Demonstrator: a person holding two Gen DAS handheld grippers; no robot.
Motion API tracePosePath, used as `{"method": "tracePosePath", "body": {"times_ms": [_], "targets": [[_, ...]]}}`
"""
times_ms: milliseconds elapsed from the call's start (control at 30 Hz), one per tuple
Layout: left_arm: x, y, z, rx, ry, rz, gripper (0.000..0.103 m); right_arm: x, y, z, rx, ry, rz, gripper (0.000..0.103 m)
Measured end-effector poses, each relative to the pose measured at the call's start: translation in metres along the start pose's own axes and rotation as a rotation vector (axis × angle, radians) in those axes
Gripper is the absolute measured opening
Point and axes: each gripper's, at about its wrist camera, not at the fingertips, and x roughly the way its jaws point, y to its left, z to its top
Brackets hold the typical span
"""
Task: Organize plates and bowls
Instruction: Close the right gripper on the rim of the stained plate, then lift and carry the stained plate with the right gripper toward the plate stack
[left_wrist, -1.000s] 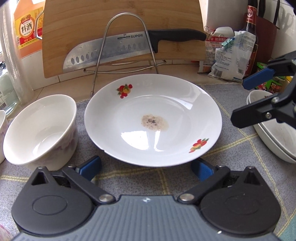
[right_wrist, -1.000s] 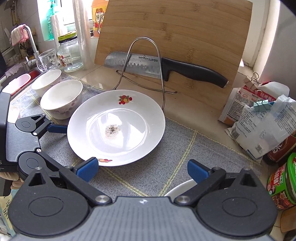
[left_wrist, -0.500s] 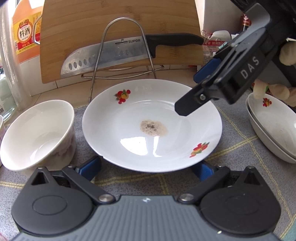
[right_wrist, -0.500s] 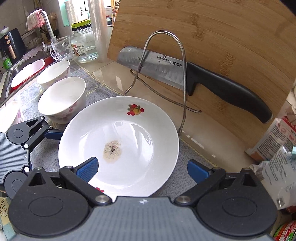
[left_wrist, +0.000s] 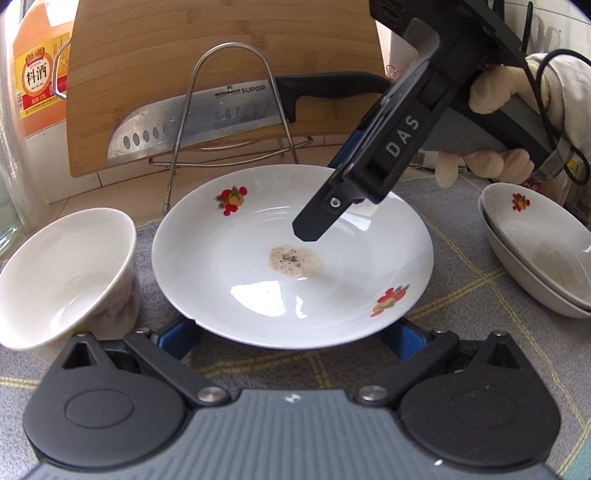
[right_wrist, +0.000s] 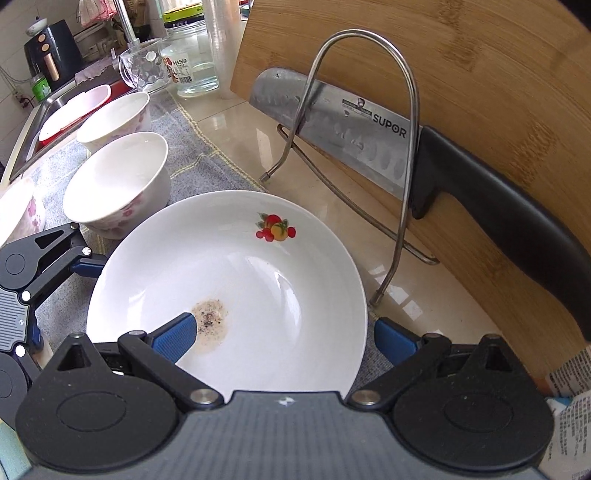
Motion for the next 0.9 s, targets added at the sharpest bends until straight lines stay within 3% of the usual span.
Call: {"method": "tracePosePath", "body": {"times_ms": [467, 900], "targets": [[-0.004, 0.002, 0.001, 0.001, -0.009, -0.007, 0.102, 0.018, -0.012, 0.023, 0.014, 0.007, 0.138, 0.103], [-0.006, 0.003, 0.004, -0.005, -0.005, -0.013, 0.101, 0.026, -0.011, 0.026, 0.010, 0.026, 0.160, 0.103]]}}
